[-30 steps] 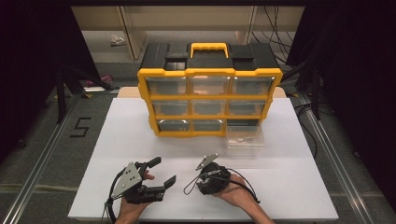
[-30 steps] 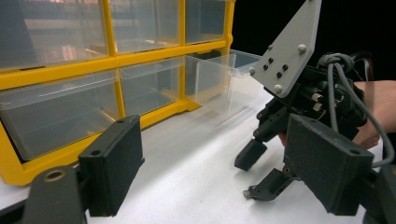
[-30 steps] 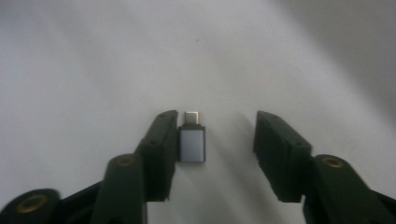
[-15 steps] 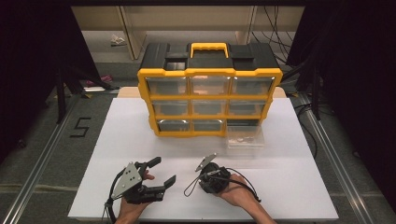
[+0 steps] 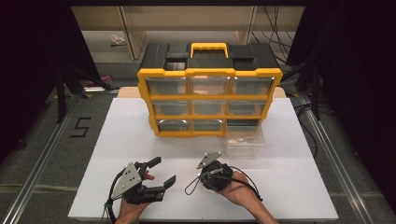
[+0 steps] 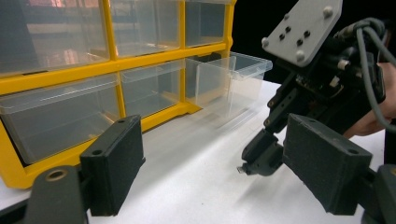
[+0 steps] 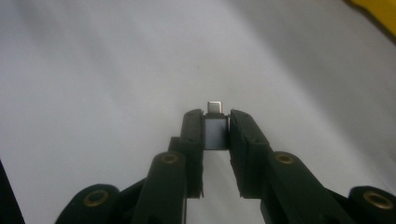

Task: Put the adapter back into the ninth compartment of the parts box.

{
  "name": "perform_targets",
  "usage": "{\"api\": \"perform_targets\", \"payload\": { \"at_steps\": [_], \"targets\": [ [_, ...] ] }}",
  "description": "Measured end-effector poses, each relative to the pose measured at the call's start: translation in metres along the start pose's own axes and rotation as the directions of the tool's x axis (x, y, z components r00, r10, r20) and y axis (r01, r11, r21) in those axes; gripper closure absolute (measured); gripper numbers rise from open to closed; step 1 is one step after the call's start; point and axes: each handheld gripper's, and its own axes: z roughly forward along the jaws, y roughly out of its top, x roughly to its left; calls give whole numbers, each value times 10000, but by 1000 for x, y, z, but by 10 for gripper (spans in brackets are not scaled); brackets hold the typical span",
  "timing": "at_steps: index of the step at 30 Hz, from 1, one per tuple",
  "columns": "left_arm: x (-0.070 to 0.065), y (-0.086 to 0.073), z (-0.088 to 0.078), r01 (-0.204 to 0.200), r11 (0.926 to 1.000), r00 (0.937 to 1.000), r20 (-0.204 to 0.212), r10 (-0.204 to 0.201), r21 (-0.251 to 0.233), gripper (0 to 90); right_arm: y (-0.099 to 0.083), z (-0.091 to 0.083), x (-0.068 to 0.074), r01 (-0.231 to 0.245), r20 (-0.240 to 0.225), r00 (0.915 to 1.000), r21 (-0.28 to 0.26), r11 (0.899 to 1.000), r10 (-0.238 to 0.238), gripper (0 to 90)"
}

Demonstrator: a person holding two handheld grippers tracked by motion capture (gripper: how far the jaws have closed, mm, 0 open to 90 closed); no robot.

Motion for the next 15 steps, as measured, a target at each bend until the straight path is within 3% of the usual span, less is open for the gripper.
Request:
{"api": "perform_targets", "payload": {
  "at_steps": [15],
  "targets": [
    [0,0,0,28,10000,10000,9,-28,2,196,3,-27,-14,-274,374,9988,-1430,9893,330,763]
  ]
}}
